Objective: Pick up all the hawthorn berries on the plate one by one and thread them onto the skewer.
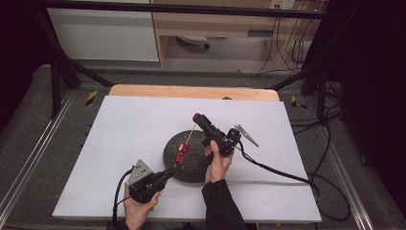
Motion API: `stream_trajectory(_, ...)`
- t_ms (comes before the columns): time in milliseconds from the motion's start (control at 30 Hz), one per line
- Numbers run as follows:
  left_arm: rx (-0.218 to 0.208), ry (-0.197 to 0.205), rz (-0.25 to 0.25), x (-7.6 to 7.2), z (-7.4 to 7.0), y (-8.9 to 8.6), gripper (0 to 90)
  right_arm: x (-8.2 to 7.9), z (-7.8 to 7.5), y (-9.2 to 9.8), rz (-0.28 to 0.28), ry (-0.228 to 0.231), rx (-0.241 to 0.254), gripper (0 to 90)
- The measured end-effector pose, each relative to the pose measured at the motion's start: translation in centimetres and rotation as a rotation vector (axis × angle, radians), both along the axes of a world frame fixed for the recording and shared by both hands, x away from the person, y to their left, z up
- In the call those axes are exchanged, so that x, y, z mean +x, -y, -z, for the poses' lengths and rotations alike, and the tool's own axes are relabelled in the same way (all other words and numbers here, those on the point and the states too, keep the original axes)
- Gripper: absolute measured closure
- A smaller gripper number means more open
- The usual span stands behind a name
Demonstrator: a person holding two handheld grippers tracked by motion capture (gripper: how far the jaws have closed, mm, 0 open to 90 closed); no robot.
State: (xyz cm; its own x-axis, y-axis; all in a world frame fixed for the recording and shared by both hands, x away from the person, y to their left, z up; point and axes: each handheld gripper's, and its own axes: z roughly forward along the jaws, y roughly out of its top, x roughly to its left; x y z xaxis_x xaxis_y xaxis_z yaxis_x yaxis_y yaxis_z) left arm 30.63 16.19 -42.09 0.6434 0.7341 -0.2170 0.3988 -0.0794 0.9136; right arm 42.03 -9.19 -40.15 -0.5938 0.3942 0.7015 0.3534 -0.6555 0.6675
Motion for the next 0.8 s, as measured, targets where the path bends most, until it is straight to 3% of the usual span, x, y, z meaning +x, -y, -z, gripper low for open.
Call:
stream_trajectory(233, -0.034, -0.003, -0.02, 0.21, -0.27, 0.71, 88.3, -0.16, 0.12, -0.07, -0.009, 0.004, 0.003, 63.9)
stream_trajectory(567, -0.035, 0.004, -0.028, 0.57, -0.52, 1.02, 88.4, -0.35, -0.03, 0.02, -0.011, 0.005, 0.0, 64.1)
stream_trajectory(800, -0.045, 0.018, -0.06, 0.43, -0.79, 0.93, 88.4, -0.35, 0.04, -0.08, 0.006, 0.003, 0.019, 64.3)
